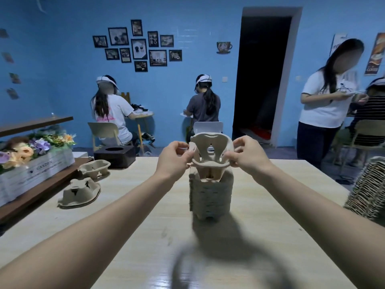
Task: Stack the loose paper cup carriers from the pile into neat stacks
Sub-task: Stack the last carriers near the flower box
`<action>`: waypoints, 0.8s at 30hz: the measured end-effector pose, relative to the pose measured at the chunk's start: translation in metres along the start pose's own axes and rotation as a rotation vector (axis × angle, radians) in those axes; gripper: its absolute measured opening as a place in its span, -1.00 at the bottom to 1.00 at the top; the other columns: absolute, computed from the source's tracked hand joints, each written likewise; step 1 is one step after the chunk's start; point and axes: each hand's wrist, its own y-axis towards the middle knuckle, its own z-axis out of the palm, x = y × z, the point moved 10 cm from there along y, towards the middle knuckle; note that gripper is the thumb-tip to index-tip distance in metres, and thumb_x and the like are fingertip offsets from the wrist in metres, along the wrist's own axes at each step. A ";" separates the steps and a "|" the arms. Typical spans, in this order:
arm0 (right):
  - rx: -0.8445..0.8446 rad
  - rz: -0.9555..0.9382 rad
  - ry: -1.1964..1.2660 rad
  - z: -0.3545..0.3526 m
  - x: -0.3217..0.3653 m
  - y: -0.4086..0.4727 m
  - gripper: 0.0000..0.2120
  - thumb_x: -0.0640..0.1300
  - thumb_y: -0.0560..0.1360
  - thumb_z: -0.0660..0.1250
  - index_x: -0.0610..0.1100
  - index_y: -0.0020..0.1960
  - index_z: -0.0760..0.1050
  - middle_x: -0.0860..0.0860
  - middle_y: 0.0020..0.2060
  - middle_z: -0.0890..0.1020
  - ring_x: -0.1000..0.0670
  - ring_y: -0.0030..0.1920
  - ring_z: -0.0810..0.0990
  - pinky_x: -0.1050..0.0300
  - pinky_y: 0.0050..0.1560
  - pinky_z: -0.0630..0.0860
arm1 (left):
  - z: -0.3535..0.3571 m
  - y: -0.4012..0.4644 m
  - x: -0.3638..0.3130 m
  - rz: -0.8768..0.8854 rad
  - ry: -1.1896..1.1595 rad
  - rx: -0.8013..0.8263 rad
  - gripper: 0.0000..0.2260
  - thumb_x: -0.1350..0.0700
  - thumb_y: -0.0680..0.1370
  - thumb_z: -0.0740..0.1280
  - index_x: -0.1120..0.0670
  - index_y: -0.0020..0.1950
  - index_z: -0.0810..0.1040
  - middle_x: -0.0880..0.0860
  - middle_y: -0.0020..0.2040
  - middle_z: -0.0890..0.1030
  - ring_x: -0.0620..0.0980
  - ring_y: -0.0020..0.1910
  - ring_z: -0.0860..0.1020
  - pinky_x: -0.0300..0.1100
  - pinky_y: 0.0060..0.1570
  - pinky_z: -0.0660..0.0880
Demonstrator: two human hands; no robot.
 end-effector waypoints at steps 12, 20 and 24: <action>-0.030 0.003 -0.136 0.004 -0.020 -0.012 -0.84 -0.23 0.42 0.33 -0.33 -0.12 0.59 -0.27 -0.20 0.63 -0.17 -0.22 0.56 -0.06 -0.10 0.54 | 0.002 -0.009 0.021 -0.095 0.102 0.035 -0.80 0.07 0.49 0.41 0.10 0.06 0.60 0.05 -0.24 0.60 -0.04 -0.26 0.55 -0.22 -0.25 0.46; 0.006 0.043 -0.219 0.010 -0.027 -0.016 -0.81 -0.22 0.48 0.27 -0.32 -0.11 0.60 -0.22 -0.26 0.60 -0.04 -0.31 0.43 0.14 -0.35 0.36 | 0.007 -0.010 0.029 -0.123 0.196 0.038 -0.88 0.07 0.50 0.40 0.04 0.01 0.58 0.06 -0.15 0.61 -0.04 -0.21 0.53 -0.21 -0.23 0.44; 0.010 0.066 -0.253 0.015 -0.032 -0.017 -0.80 -0.24 0.49 0.23 -0.36 -0.23 0.49 -0.14 -0.37 0.45 -0.07 -0.33 0.34 0.13 -0.42 0.26 | 0.007 -0.009 0.035 -0.127 0.253 0.038 -0.80 0.08 0.52 0.38 0.07 0.13 0.56 0.07 -0.03 0.61 -0.01 -0.11 0.56 -0.21 -0.21 0.43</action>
